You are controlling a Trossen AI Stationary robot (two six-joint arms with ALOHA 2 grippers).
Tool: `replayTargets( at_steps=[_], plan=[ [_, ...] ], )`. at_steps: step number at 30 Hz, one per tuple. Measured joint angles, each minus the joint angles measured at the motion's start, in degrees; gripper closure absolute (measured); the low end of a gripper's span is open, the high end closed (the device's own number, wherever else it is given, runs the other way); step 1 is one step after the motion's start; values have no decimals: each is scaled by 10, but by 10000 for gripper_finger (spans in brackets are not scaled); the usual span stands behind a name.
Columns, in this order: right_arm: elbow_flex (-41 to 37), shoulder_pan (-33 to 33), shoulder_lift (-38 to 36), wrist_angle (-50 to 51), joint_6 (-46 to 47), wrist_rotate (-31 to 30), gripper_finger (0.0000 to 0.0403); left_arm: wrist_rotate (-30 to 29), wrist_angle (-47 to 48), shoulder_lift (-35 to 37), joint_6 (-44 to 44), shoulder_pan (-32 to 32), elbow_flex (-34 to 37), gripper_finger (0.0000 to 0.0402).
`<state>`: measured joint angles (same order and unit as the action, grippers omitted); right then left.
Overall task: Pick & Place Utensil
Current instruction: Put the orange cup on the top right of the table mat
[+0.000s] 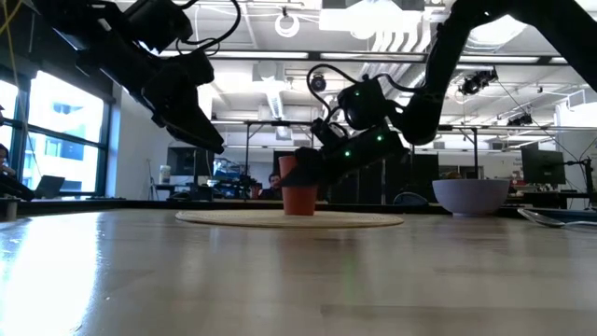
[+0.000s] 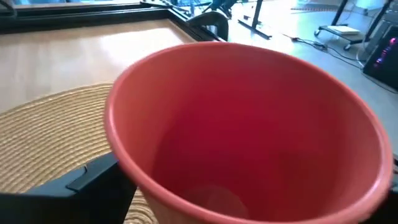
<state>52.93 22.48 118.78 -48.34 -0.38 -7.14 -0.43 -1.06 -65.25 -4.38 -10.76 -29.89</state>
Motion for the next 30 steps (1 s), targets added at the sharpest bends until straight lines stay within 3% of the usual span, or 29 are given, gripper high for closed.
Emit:
replayTargets(
  at_steps=[6,13,17,30],
  plan=[
    [0,0,0,-3,4,-15,17,-1,-13,0,0,0,0,122],
    [-2,2,0,-21,15,-21,73,4,-92,1,0,0,23,122],
    [-2,9,-12,-12,13,-64,86,16,-130,8,-5,-1,53,122],
    [-2,42,-27,61,43,-213,90,45,-125,11,-19,0,56,122]
  ],
)
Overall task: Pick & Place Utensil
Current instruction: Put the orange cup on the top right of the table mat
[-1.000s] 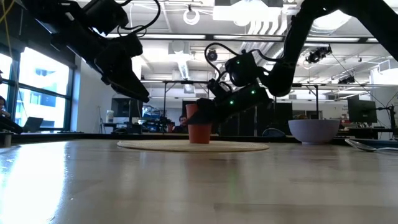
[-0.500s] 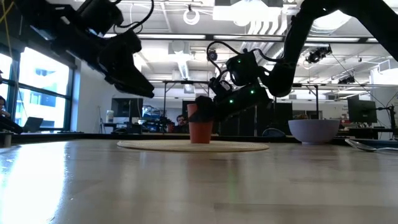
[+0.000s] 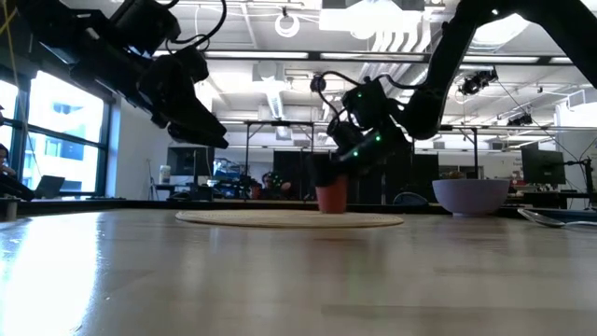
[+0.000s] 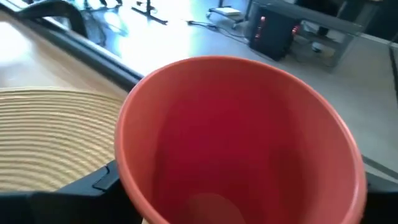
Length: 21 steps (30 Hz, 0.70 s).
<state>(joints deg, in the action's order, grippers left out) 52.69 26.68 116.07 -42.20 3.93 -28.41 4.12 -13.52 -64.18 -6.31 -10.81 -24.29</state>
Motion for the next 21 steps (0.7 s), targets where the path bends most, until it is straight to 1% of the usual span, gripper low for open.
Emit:
replayTargets(
  at_steps=[3,7,11,15,21],
  plan=[
    [0,-1,0,-11,3,-17,90,0,0,0,0,0,0,122],
    [0,-9,0,-14,4,-63,90,0,1,0,0,0,0,122],
    [0,-14,0,-10,20,-92,90,0,5,0,0,0,0,122],
    [0,-16,0,-3,63,-92,90,0,5,0,0,0,0,122],
    [0,-16,0,14,67,-87,90,0,5,0,0,0,0,122]
  ],
)
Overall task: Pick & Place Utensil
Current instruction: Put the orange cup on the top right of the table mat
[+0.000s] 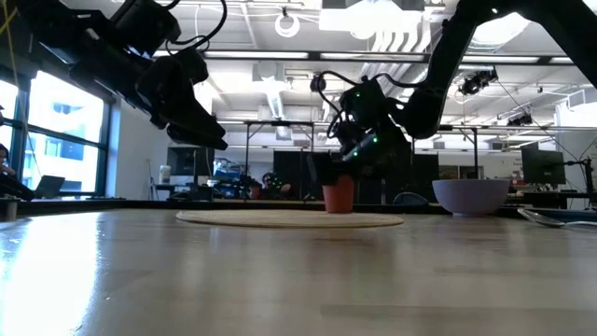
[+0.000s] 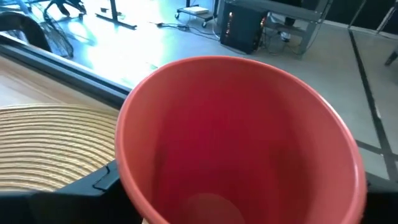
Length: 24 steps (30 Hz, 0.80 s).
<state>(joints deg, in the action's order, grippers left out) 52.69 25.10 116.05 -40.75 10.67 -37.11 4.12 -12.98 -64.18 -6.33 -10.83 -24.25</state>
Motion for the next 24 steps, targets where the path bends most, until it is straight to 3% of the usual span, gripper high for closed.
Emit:
replayTargets(
  at_steps=[10,18,24],
  plan=[
    [0,6,0,20,37,6,54,7,0,0,0,0,0,122],
    [0,12,0,43,55,45,13,9,6,0,0,0,0,122],
    [0,8,-20,90,60,41,5,9,10,0,0,0,0,122]
  ],
)
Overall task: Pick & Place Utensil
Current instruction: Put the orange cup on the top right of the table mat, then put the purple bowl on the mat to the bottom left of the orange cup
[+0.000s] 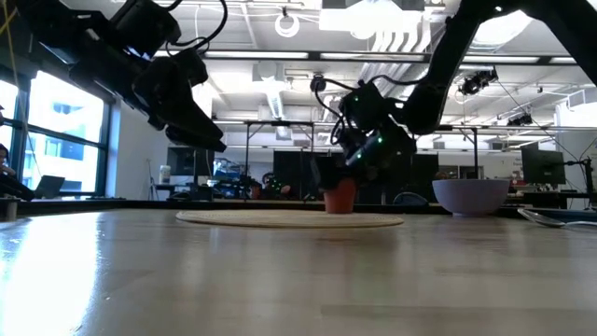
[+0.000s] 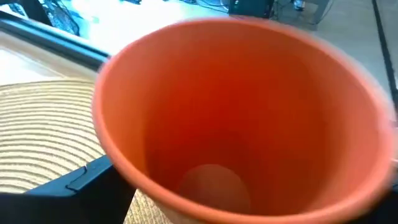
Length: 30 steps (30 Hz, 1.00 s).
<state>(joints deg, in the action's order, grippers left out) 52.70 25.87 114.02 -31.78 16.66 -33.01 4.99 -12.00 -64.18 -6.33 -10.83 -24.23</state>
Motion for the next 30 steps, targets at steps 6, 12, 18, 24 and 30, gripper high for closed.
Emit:
replayTargets(
  at_steps=[6,12,18,24,30],
  plan=[
    [0,-13,-53,86,32,-10,4,0,1,0,0,0,0,122],
    [0,-16,-119,206,59,22,4,0,2,0,0,0,0,122],
    [0,-15,-246,345,62,29,9,0,6,0,0,0,0,122],
    [0,8,-351,467,57,-37,31,0,11,0,-2,0,0,122],
    [0,102,-347,545,84,19,59,0,11,0,-5,0,0,122]
  ],
)
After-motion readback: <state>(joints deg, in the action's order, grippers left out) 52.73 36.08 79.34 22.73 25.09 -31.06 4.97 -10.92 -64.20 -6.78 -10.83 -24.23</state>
